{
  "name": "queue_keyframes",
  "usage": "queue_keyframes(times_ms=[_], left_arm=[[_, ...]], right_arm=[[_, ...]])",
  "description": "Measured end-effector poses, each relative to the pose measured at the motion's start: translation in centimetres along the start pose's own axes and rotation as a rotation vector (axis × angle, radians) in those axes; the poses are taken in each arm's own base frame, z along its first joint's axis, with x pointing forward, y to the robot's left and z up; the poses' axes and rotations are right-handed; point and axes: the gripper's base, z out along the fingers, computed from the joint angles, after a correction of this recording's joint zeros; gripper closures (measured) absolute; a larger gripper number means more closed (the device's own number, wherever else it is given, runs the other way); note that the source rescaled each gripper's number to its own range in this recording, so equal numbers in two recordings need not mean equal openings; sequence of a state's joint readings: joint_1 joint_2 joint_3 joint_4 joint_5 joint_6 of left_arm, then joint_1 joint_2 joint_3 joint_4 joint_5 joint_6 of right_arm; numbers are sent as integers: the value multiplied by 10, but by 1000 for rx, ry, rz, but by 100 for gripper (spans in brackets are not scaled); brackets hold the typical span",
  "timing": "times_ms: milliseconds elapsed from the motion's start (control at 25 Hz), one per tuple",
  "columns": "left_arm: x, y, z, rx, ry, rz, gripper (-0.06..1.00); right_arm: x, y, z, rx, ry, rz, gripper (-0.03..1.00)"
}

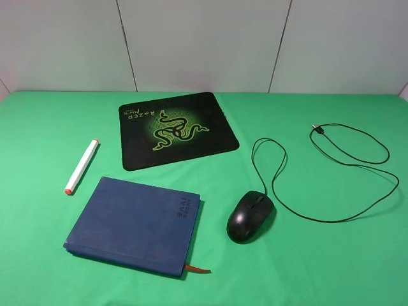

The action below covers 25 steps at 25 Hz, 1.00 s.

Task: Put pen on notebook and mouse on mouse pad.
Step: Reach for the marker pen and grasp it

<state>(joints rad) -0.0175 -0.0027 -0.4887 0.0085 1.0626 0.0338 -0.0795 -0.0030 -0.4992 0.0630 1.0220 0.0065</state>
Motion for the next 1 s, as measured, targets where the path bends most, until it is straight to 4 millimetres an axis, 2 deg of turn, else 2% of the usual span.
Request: queue_keyframes(times_ms=[1000], left_arm=[[0, 1, 0, -16, 1, 5, -6]], right_arm=[[0, 0, 0, 0, 0, 0, -3]])
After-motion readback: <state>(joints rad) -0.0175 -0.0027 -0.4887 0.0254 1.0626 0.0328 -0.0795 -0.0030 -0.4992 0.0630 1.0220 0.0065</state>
